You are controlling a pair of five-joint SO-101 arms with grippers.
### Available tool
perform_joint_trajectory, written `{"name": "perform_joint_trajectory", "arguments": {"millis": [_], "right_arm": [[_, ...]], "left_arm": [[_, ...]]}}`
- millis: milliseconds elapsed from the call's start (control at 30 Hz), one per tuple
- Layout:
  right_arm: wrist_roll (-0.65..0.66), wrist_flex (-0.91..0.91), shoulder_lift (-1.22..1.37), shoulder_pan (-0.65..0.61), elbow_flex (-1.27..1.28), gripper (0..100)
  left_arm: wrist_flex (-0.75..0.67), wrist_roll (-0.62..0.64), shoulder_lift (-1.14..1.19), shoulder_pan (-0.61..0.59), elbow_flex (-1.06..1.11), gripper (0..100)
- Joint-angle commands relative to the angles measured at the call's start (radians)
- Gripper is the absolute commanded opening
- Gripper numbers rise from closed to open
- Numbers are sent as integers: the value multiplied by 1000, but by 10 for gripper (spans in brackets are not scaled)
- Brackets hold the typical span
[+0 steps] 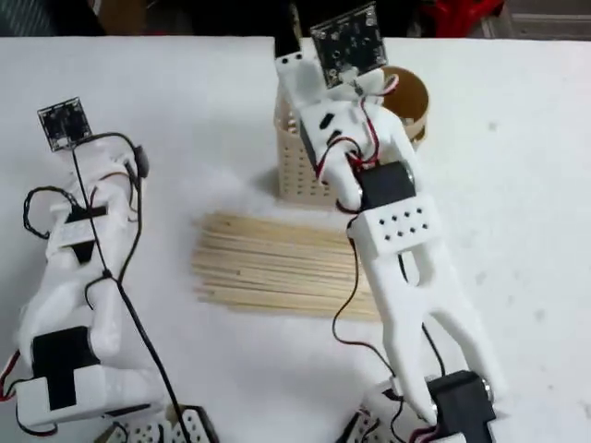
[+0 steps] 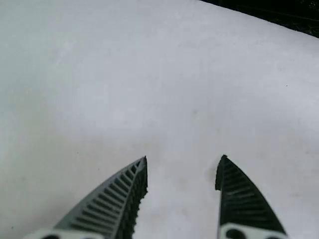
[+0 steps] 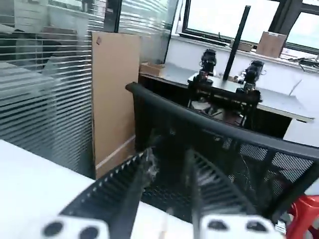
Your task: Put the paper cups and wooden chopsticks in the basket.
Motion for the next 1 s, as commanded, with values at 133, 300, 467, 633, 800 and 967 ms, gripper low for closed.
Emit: {"name": "perform_joint_trajectory", "arguments": {"millis": [133,300,467,633,800,967], "right_arm": [[-6,371,-131,-15,80,50],[-6,638,-295,-64,242,83],[94,757,-418,-177,397,91],[334,765,-386,-343,586,94],[390,719,-251,-384,655,96],[416,710,-96,-386,657,178]], "left_arm": [[-2,11,-4,15,-52,234],[-2,9,-4,15,-52,234],[2,8,-4,15,-52,234],[2,8,-4,15,-52,234],[0,8,-4,15,-52,234],[-3,8,-4,15,-52,234]]}}
